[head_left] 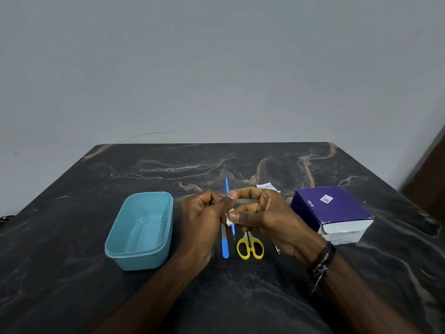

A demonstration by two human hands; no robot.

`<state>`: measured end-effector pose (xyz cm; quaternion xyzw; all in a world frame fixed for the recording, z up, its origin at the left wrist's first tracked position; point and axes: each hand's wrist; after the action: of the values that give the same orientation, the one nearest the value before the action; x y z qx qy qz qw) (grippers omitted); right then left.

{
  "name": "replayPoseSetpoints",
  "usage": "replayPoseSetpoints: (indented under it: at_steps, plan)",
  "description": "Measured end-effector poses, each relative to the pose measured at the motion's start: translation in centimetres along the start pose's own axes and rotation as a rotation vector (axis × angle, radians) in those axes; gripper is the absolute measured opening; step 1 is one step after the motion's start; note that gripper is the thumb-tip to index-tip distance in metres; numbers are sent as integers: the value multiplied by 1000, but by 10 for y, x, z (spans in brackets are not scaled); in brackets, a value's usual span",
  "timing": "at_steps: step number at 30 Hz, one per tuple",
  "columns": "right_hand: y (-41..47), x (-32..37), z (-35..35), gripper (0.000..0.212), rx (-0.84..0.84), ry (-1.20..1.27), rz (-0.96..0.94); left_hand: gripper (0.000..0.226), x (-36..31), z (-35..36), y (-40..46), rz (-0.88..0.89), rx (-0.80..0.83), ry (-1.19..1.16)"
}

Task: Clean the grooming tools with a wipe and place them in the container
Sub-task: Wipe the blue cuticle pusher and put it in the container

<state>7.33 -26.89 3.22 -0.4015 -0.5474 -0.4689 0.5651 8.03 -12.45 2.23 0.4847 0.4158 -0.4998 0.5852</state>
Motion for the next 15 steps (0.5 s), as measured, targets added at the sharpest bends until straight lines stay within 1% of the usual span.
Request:
replayPoseSetpoints:
  at_steps: [2,4,8,11,12,15]
  plan:
    - [1,0,-1,55,-37,23,-21,40,0,0,0,-6,27,15]
    - [2,0,0,59,-81,20,-30,31,-1,1,-1,1,33,22]
    - [4,3,-2,60,-242,52,-72,25,-3,3,-4,2,33,8]
    - [4,4,-6,61,-344,116,-122,41,-4,3,-6,-48,78,-44]
    - [4,3,-6,60,-362,140,-131,42,-3,4,-6,-65,98,-55]
    - [4,2,-6,57,-382,161,-137,28,-2,5,-7,-77,123,-23]
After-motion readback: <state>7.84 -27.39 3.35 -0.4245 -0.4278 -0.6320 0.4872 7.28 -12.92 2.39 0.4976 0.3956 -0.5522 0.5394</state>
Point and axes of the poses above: each hand's wrist, its own y-axis towards the middle knuckle, its own z-axis out of the palm, x = y × z, and after that the axes turned 2 degrees about -z, right-handed
